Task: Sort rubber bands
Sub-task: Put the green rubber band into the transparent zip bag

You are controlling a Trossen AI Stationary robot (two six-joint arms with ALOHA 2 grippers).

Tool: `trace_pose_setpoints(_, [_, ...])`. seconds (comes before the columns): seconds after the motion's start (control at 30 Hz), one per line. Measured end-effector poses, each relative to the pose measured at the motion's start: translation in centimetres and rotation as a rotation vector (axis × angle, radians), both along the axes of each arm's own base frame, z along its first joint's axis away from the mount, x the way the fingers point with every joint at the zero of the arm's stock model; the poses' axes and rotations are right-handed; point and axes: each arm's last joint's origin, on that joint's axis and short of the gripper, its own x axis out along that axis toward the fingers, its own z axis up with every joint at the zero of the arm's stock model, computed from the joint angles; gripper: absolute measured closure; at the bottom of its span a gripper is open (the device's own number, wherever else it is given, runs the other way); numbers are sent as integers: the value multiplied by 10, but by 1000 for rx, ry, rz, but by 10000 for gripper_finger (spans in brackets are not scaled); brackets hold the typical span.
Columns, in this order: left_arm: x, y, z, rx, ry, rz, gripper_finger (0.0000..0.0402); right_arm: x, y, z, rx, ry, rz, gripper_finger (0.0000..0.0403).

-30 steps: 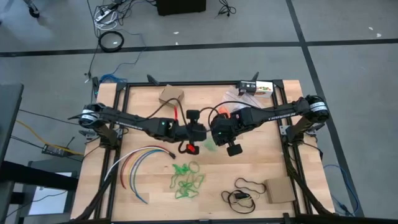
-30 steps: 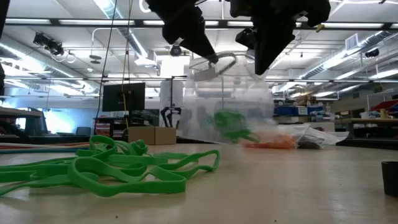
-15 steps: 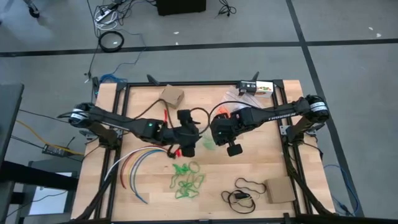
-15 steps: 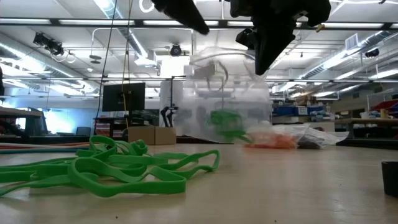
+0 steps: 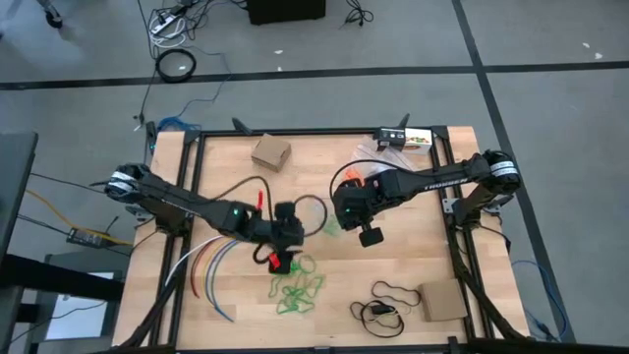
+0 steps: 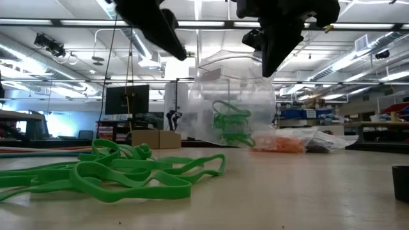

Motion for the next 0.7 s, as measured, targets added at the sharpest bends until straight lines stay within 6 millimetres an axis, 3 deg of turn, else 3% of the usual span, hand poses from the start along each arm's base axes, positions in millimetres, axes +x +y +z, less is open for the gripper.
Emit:
trace_pose_setpoints(0.27, [2,-14,-72,-28,-52,-31,170,1,0,0,1,-10,0,403])
trace_pose_setpoints(0.4, [7,-16,-104,-5,17,-29,178,1,0,0,1,-11,0,403])
trace_pose_setpoints(0.6, [20,-17,-139,-8,58,0,193,1,0,0,3,-15,-4,403])
trace_pose_setpoints(0.7, [25,-14,-145,-35,94,46,238,2,1,1,5,-18,-5,403])
